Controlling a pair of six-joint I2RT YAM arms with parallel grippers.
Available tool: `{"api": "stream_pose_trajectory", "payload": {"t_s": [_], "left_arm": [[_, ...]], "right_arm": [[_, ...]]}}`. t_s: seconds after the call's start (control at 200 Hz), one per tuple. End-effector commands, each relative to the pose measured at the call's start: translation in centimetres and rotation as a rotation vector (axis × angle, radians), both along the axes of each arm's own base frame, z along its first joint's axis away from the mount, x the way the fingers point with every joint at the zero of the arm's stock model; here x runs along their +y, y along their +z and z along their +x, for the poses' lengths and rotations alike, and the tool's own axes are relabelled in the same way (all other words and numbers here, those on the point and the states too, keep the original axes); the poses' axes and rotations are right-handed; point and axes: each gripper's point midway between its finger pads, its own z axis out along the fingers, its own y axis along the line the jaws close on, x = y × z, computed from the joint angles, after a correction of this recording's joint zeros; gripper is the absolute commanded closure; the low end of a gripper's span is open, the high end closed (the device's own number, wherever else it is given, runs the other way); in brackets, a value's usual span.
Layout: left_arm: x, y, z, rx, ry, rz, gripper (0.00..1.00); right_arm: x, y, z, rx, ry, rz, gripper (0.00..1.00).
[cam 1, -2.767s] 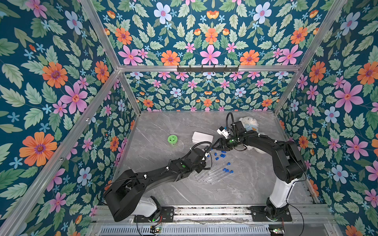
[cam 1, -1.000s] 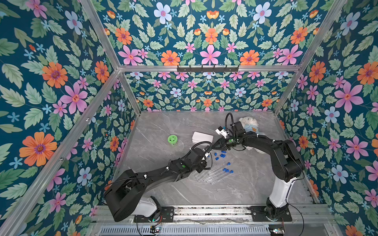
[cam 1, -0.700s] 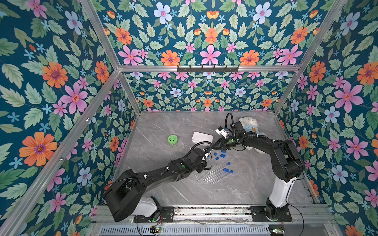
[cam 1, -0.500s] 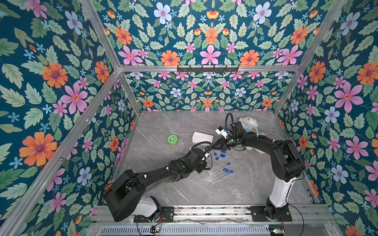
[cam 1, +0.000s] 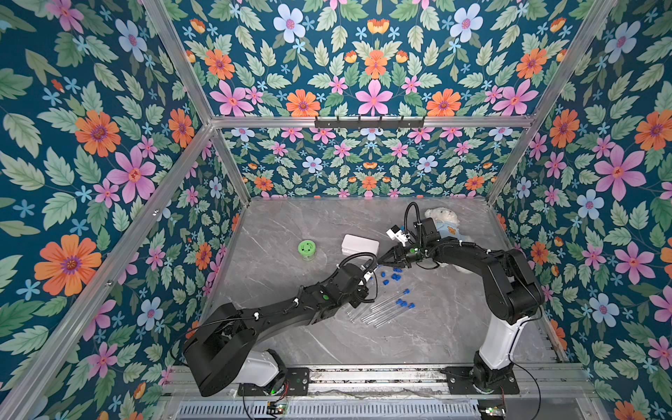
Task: Remove stoppers from test tubes
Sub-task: Open the stopper on the test tube.
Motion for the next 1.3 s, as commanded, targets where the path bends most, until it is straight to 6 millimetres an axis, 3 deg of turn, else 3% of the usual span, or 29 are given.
{"api": "stream_pose_trajectory", "payload": {"t_s": [0.0,1.295], "left_arm": [[0.7,-0.4,-0.1,0.009,0.015,0.032,1.00],[1.5,-1.4,-0.4,0.014,0.023,0.090,1.00]], "right_arm": [[-0.3,0.8,0.7,-0.045,-0.017,0.012,0.92],[-3.3,1.2,2.3,-0.055,-0.130,0.016,0.95]]}}
